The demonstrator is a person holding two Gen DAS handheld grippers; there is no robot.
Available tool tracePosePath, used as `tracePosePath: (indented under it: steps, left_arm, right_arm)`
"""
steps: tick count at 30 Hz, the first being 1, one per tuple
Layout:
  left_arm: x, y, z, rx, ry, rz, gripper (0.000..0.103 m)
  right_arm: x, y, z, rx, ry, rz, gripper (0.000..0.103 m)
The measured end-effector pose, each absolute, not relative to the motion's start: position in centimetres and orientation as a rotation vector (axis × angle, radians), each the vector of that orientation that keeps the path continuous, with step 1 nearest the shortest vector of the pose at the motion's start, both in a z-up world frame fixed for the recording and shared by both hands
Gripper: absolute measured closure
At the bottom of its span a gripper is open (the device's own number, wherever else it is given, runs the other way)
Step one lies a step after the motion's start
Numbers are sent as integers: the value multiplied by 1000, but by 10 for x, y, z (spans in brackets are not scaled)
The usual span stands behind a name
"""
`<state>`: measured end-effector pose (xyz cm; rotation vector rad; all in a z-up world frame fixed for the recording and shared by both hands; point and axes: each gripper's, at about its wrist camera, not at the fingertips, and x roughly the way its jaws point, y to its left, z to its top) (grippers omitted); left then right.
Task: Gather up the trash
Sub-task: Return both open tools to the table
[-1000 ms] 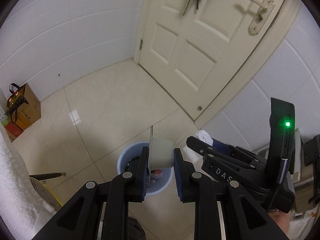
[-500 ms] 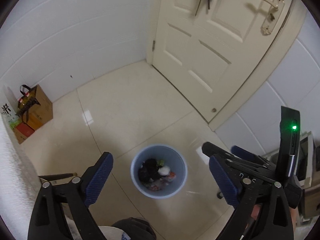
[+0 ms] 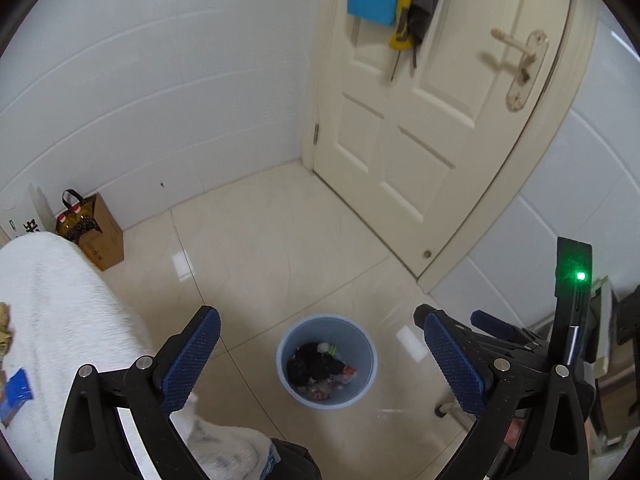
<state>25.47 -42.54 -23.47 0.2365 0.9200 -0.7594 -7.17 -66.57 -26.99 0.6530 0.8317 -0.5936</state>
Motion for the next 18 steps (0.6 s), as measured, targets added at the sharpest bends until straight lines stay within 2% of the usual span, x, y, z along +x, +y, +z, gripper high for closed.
tracePosePath:
  steps: [18]
  left_arm:
    - [173, -233, -136, 52, 696, -646, 1]
  right_arm:
    - [-54, -538, -149, 451, 670, -454, 0]
